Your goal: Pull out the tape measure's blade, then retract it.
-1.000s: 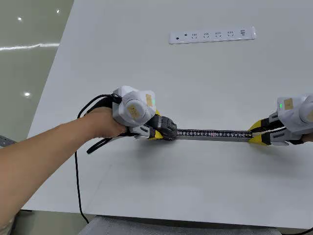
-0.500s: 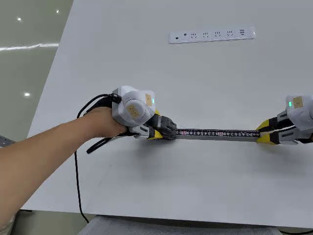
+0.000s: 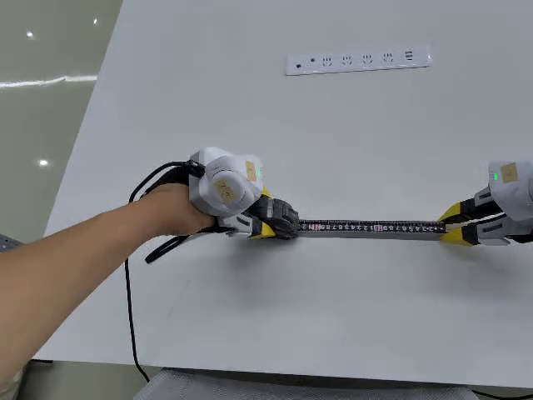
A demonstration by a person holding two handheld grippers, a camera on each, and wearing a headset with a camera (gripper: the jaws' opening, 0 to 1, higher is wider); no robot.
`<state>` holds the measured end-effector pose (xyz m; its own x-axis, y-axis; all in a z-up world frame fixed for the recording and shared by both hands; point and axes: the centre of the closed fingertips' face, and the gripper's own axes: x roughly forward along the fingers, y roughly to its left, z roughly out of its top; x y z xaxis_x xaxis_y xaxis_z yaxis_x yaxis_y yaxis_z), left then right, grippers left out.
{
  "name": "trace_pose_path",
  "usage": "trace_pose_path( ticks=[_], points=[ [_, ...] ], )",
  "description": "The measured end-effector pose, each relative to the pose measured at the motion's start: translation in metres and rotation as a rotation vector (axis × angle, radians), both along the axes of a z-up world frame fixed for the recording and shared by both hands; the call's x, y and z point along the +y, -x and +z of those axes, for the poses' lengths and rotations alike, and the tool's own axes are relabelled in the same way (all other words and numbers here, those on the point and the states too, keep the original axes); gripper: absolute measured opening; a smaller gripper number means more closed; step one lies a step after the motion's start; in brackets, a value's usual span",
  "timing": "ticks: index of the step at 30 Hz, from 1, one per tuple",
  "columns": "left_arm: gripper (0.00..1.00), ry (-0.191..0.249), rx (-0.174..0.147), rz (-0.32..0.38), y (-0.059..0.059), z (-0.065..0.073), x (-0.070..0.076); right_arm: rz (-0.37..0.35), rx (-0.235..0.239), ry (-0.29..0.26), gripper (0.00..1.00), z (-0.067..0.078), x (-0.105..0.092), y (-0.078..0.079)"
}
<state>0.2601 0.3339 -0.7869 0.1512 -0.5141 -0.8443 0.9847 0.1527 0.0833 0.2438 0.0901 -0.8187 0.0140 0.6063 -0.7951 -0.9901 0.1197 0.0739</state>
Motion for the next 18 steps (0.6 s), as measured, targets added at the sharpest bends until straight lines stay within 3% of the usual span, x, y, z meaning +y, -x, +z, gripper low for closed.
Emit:
trace_pose_path(
  ticks=[14, 18],
  points=[
    [0.32, 0.032, -0.005, 0.025, -0.001, 0.0005, -0.0007, 0.008, -0.019, 0.028, 0.13, -0.001, 0.0007, 0.0005],
    [0.33, 0.057, 0.001, 0.069, -0.0021, 0.0002, 0.0003, 0.005, -0.014, 0.049, 0.13, -0.0009, 0.0004, 0.0003]
  ],
)
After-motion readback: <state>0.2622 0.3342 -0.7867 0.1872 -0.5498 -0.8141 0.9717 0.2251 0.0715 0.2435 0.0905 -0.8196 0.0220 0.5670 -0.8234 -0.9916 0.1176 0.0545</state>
